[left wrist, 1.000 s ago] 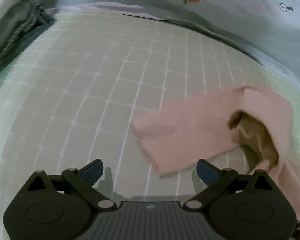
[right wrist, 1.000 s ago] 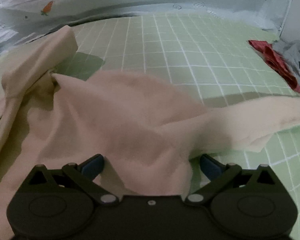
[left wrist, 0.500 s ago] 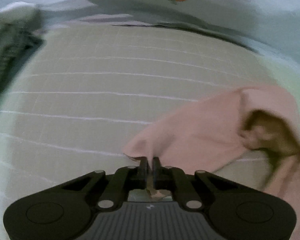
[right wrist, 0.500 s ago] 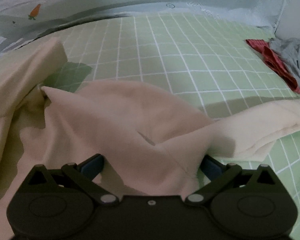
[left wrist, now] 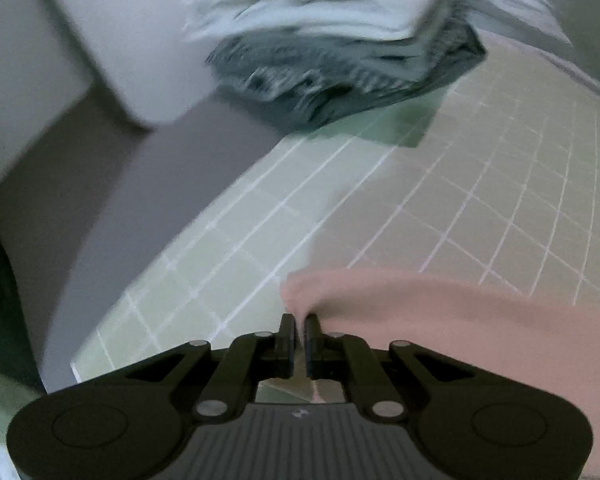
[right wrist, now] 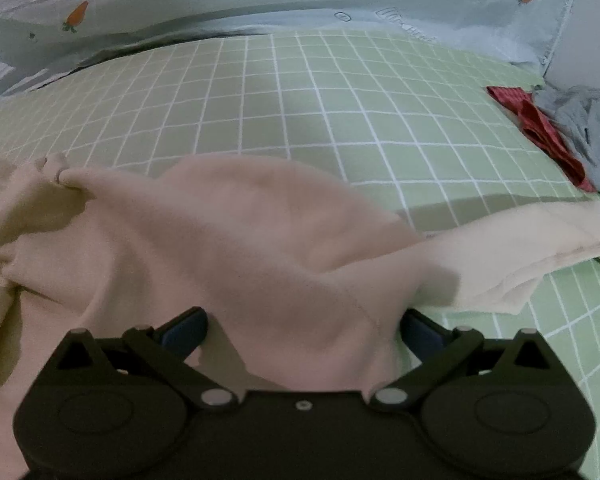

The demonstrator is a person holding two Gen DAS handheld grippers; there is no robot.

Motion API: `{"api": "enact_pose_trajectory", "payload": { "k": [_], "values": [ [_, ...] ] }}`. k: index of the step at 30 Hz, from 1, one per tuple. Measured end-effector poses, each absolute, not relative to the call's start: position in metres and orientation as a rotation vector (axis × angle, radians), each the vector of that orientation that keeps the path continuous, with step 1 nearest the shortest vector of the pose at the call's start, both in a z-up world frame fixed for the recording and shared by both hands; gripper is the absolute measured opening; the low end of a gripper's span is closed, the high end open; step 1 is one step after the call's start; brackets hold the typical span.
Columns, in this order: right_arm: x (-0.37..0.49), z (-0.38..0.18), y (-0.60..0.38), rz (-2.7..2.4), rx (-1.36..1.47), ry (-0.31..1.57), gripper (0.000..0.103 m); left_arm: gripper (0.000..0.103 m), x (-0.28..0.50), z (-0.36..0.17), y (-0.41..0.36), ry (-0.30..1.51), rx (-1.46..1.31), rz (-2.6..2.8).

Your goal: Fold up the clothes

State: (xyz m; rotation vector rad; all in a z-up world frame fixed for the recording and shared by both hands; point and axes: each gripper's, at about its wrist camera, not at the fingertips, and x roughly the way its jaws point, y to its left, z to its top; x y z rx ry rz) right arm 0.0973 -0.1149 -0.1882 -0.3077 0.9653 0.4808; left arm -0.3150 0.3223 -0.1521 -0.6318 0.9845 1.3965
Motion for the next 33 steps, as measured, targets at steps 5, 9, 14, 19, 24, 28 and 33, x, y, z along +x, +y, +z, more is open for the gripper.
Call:
{"api": "enact_pose_trajectory", "payload": {
  "k": [5,9,14,19,24,28,33],
  "values": [
    [0.094,-0.178,-0.114,0.498,-0.340,0.926,0.103,0.034,-0.295,-0.138,0.302,0.960,-0.606,1.336],
    [0.097,-0.159,-0.120,0.513,-0.279,0.853,0.103,0.051,-0.258,-0.117,0.281,0.873,-0.582,1.173],
    [0.109,-0.133,-0.119,0.566,-0.254,0.724,0.103,0.068,-0.193,-0.097,0.263,0.811,-0.539,0.837],
    [0.145,-0.144,-0.096,0.668,-0.275,0.764,0.103,0.075,-0.114,-0.102,0.240,0.895,-0.372,0.620],
    [0.165,-0.172,-0.059,0.800,-0.373,0.844,0.095,0.076,-0.056,-0.117,0.237,0.946,-0.354,0.481],
    [0.178,-0.185,-0.044,0.849,-0.433,0.893,0.082,0.076,-0.025,-0.133,0.235,0.978,-0.361,0.357],
    [0.185,-0.184,-0.045,0.937,-0.465,0.926,0.076,0.076,-0.005,-0.151,0.237,1.014,-0.420,0.296]
  ]
}}
